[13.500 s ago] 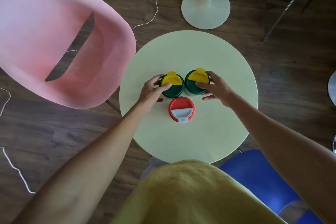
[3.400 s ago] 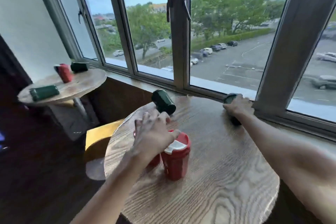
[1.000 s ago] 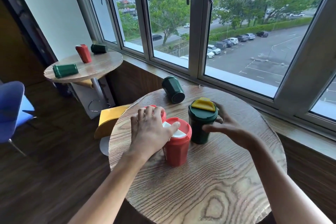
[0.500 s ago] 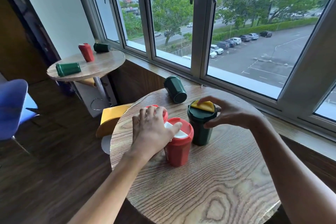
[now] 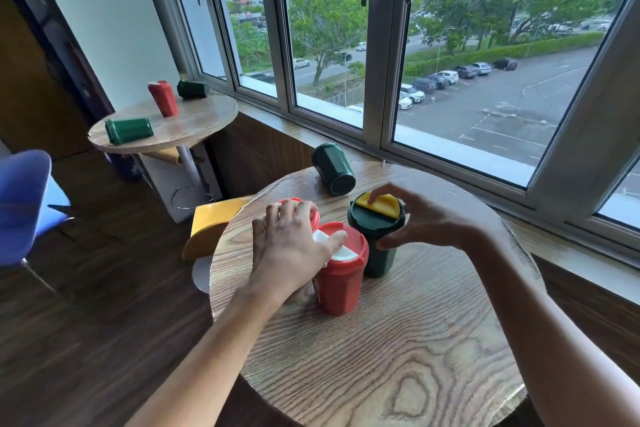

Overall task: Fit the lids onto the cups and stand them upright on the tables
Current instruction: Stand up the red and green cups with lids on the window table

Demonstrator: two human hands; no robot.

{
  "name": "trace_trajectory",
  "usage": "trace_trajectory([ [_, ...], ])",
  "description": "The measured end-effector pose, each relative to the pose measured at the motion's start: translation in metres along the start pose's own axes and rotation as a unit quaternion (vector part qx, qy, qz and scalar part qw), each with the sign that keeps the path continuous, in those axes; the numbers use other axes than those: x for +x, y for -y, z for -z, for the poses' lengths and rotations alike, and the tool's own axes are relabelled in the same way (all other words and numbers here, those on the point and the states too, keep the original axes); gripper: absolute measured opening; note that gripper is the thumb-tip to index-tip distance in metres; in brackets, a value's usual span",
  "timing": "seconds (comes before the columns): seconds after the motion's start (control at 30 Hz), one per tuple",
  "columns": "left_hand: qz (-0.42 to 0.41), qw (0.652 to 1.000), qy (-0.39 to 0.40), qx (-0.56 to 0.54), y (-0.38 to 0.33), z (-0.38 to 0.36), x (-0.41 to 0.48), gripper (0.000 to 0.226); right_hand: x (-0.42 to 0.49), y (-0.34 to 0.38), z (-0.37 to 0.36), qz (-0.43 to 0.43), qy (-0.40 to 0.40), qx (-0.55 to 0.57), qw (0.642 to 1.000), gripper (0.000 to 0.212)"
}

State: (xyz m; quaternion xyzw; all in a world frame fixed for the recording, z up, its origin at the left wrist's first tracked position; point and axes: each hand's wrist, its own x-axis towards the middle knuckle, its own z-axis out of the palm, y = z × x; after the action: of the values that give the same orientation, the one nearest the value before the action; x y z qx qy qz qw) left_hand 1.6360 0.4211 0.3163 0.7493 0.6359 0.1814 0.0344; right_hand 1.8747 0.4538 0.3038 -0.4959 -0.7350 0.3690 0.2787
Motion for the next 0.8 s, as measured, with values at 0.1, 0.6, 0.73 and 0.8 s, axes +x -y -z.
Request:
trace_trajectory([
  [0.1, -0.001, 1.000, 0.002, 0.003, -0.0001, 0.0001, 0.0003, 0.056, 0.0008, -0.0005, -0.0004, 0.004, -0.004, -0.015, 1.000, 0.062],
  [0.6, -0.001, 1.000, 0.005, 0.007, -0.0009, 0.0018, -0.0006, 0.057, -0.0027, -0.0016, -0.0041, -0.001, -0.027, -0.035, 0.999, 0.057],
  [0.73, -0.001, 1.000, 0.007, 0.010, -0.0005, 0.0017, -0.0006, 0.059, -0.0026, -0.0014, -0.0062, -0.004, -0.032, -0.033, 0.999, 0.061],
  [0.8, 0.000, 1.000, 0.008, 0.009, -0.0006, 0.0019, -0.0004, 0.059, -0.0016, -0.0018, -0.0066, -0.003, -0.033, -0.033, 0.999, 0.063],
])
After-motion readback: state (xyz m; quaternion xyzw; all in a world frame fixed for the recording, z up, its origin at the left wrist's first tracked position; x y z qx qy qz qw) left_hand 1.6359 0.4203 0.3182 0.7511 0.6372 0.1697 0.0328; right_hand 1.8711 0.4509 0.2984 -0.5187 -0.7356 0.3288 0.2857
